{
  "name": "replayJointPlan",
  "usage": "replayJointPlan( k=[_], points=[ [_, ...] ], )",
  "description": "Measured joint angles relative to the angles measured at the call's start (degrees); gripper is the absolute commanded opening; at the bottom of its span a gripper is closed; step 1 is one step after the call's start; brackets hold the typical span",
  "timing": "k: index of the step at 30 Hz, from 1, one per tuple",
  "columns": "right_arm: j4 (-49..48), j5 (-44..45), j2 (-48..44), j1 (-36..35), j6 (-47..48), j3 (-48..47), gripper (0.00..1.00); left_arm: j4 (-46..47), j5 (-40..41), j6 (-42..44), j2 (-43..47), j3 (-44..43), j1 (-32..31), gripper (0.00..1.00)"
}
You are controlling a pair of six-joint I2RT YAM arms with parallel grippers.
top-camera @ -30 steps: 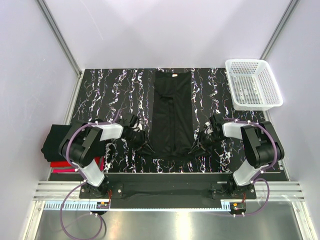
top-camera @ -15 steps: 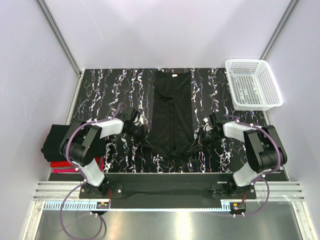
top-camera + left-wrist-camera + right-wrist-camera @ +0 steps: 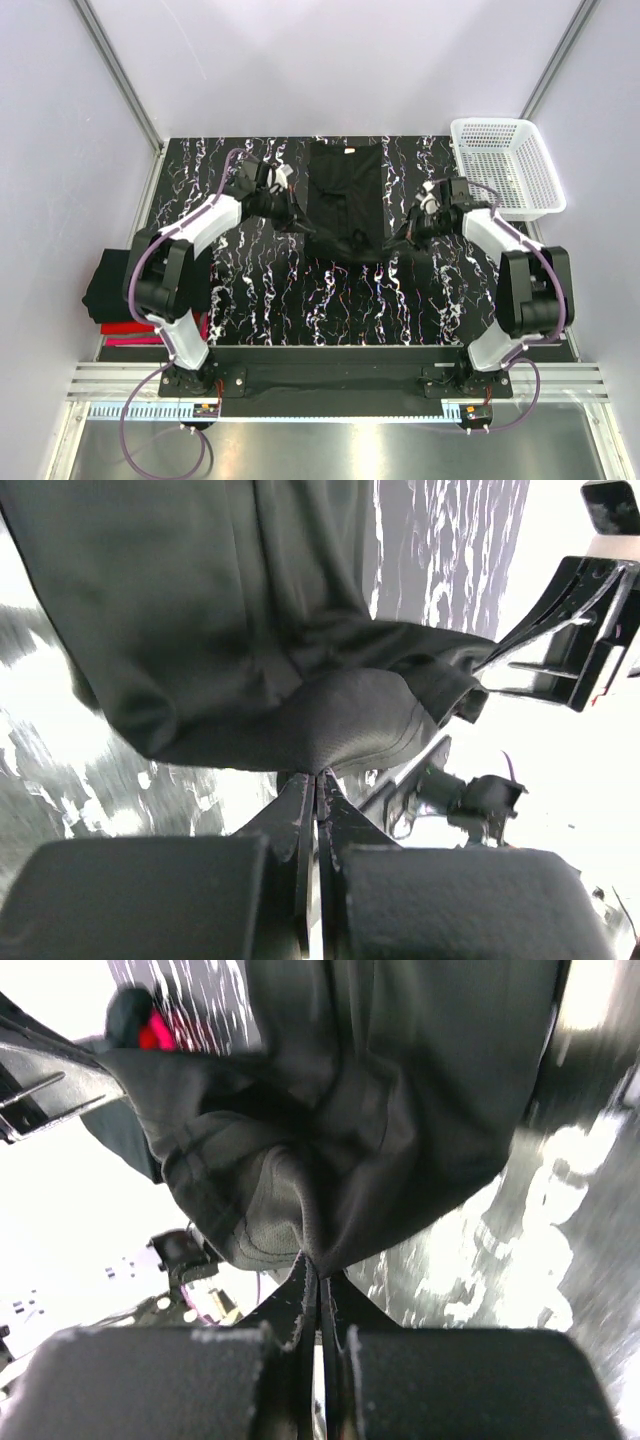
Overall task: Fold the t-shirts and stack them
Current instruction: Fold the tshirt
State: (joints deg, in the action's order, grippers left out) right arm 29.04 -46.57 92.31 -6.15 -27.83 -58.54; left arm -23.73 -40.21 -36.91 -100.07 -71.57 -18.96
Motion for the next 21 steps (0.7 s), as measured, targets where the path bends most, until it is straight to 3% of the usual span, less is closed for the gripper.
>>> replayJointPlan(
  k=[11,21],
  points=[
    [0.4,0.6,23.3,2.5,6.0,-24.8,0.0,-0.5,2.4,4.3,-18.4,-19.5,2.4,0.0],
    [0.7,1.0,34.8,2.7,7.1,-38.2,0.0,-0.5,5.2,6.0,-22.5,-25.0,3.8,0.0]
  ],
)
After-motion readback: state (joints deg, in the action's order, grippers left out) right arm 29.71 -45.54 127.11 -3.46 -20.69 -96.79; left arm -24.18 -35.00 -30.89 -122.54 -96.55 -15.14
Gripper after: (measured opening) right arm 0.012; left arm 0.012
